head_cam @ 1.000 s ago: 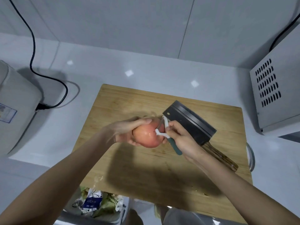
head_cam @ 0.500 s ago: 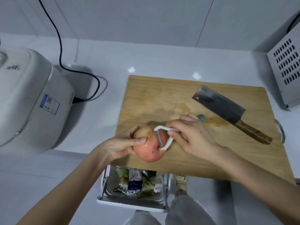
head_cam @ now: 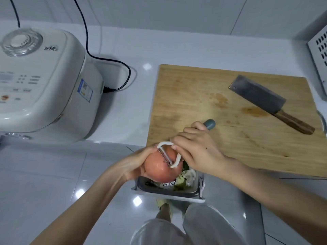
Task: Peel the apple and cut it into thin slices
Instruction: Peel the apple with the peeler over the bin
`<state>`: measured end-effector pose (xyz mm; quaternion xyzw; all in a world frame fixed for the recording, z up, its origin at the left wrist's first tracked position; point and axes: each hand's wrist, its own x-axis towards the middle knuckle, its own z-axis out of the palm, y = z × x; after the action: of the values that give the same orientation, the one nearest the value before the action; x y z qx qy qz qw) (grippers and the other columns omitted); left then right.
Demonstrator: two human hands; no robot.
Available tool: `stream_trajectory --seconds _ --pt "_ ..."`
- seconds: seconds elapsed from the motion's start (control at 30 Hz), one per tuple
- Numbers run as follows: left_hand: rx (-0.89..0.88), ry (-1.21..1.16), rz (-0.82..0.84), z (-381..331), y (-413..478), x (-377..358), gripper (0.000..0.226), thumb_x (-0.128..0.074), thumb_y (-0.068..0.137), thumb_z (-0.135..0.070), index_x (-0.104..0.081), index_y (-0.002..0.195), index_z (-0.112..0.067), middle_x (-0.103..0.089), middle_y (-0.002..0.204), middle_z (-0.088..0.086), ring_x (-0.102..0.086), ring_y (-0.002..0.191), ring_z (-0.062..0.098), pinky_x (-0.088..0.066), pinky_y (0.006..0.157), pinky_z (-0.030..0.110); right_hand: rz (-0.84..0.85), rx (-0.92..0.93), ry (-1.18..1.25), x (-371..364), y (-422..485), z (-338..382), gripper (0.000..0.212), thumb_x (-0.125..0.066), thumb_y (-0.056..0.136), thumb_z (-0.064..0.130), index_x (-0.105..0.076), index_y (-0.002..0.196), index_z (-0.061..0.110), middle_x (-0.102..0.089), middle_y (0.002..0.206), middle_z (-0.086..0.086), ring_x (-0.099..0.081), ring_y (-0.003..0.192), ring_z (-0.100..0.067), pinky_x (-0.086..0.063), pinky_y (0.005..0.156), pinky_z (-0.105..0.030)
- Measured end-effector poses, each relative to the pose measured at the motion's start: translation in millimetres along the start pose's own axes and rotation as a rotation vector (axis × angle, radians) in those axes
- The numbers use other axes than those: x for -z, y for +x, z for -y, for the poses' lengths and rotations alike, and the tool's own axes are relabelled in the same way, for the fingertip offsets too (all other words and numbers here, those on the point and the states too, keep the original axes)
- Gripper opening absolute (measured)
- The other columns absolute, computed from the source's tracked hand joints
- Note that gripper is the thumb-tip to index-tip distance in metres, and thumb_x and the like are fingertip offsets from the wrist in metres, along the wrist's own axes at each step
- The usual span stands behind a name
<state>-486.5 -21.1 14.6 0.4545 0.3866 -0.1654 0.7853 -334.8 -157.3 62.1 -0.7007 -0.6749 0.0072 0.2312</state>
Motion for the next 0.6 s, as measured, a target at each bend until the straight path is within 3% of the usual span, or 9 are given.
stream_trajectory --seconds 0.13,0.27,0.43,0.5,0.6 --pt "-0.059 -0.044 0.021 9 -8 1 0.092 -0.080 0.047 -0.066 -0.059 0.123 -0.019 -0.066 0.119 0.011 -0.065 0.106 0.028 -0.056 0.078 0.046 -0.038 -0.086 0.026 -6 0 1 0.021 -0.048 0.091 0.022 -0.058 0.074 0.013 -0.058 0.060 0.005 -0.048 0.058 -0.016 -0.032 0.066 -0.033" --pt "-0.150 -0.060 0.010 18 -10 0 0.091 -0.079 0.054 -0.065 -0.055 0.130 -0.022 -0.060 0.127 0.013 -0.059 0.115 0.031 -0.051 0.088 0.055 -0.010 -0.208 0.092 -16 -7 1 0.024 -0.046 0.091 0.024 -0.056 0.072 0.013 -0.058 0.059 0.005 -0.052 0.058 -0.018 -0.029 0.067 -0.030" --pt "-0.237 -0.118 -0.155 26 -9 -7 0.095 -0.083 0.041 -0.066 -0.059 0.119 -0.019 -0.063 0.121 0.014 -0.065 0.104 0.029 -0.047 0.084 0.054 -0.030 -0.416 0.256 -24 -14 2 0.017 -0.049 0.090 0.021 -0.056 0.076 0.015 -0.047 0.057 0.015 -0.048 0.056 -0.007 -0.041 0.076 -0.036" --pt "-0.246 -0.154 -0.205 30 -8 -9 0.090 -0.083 0.040 -0.066 -0.059 0.114 -0.020 -0.063 0.118 0.015 -0.067 0.097 0.029 -0.042 0.078 0.051 -0.013 -0.502 0.346 -27 -17 1 0.013 -0.054 0.091 0.016 -0.056 0.078 0.016 -0.040 0.055 0.018 -0.039 0.052 0.001 -0.035 0.069 -0.029" --pt "-0.269 -0.193 -0.242 34 -8 -13 0.085 -0.082 0.040 -0.065 -0.058 0.109 -0.021 -0.063 0.116 0.015 -0.065 0.095 0.030 -0.039 0.073 0.047 0.030 -0.625 0.433 -30 -21 2 0.014 -0.053 0.093 0.017 -0.056 0.079 0.015 -0.042 0.053 0.015 -0.039 0.048 -0.003 -0.027 0.063 -0.024"
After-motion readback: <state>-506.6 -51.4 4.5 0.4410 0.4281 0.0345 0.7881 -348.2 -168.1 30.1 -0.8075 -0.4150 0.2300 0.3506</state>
